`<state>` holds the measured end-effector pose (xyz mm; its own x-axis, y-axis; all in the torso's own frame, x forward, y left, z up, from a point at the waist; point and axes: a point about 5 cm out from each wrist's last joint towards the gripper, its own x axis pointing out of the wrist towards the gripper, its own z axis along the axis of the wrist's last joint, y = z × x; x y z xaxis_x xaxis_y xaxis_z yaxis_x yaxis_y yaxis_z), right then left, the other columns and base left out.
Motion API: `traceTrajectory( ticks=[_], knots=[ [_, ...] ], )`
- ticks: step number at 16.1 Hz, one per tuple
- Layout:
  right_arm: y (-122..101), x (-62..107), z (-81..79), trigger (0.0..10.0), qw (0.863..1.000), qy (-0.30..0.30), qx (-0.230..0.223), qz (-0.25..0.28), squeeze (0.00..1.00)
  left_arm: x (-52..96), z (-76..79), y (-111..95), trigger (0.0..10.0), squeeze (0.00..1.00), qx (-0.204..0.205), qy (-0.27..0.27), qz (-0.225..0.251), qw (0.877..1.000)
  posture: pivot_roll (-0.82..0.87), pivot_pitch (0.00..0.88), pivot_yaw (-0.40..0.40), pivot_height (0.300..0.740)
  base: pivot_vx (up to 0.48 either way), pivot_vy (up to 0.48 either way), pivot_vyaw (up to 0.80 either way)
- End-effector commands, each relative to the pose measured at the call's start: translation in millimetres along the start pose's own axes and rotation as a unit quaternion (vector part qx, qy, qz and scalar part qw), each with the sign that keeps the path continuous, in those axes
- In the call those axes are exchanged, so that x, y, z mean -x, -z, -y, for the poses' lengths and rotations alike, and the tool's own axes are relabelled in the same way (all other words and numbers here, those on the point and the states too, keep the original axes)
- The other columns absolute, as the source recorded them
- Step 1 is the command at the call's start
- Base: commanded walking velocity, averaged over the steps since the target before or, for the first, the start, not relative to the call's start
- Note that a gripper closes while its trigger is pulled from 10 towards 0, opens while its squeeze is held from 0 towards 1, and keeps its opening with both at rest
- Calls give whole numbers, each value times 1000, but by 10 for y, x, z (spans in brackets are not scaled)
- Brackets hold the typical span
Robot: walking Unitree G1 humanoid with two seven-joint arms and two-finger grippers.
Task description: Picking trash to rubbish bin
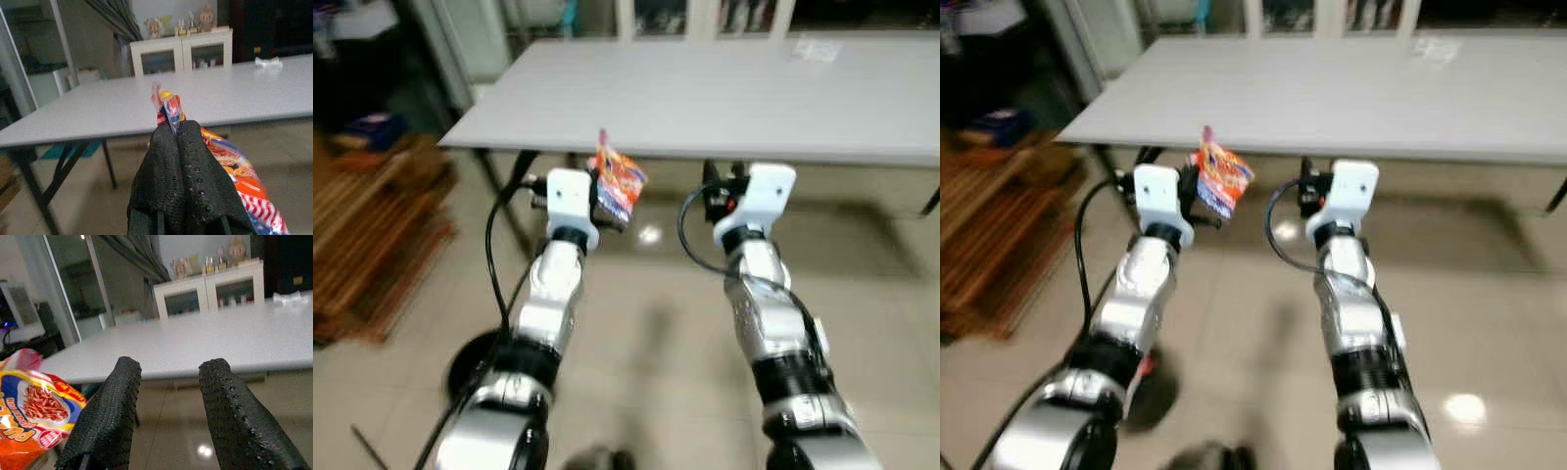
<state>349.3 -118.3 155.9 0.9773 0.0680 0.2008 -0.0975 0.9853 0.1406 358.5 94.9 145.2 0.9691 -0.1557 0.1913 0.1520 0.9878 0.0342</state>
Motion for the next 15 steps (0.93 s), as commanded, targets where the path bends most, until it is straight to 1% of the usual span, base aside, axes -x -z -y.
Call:
traceTrajectory(
  ticks=[1, 2, 5, 8, 10, 15],
  knots=[
    [-59, -31, -18, 10000, 1000, -1, 0, 8, 0, -23, -9, -40, 10000, 0, -3, 0, 4, 1000, -20, 0, 99, 740, -412, 0, 0],
    [-60, -31, -16, 10000, 1000, -1, -1, 8, 0, -24, -10, -40, 10000, 0, -3, 0, 4, 1000, -20, 0, 99, 740, -281, 0, 0],
    [-61, -30, -11, 10000, 1000, 0, -1, 8, 0, -24, -18, -28, 10000, 0, -3, -4, -1, 1000, -19, 0, 98, 740, 0, 0, 0],
    [-62, -30, -5, 10000, 1000, 0, 0, 7, 0, -24, -22, -6, 10000, 0, 6, -7, -11, 1000, -18, 0, 96, 740, 0, 0, 0],
    [-63, -29, -4, 10000, 1000, 0, 0, 6, 0, -29, -39, 9, 10000, 0, 10, -12, -19, 1000, -18, 0, 97, 740, 0, 480, 0],
    [-63, -31, -4, 10000, 1000, 0, 0, 5, 0, -31, -36, 5, 10000, 0, 9, -11, -19, 1000, -16, 0, 94, 740, 0, 480, 0]
  ],
)
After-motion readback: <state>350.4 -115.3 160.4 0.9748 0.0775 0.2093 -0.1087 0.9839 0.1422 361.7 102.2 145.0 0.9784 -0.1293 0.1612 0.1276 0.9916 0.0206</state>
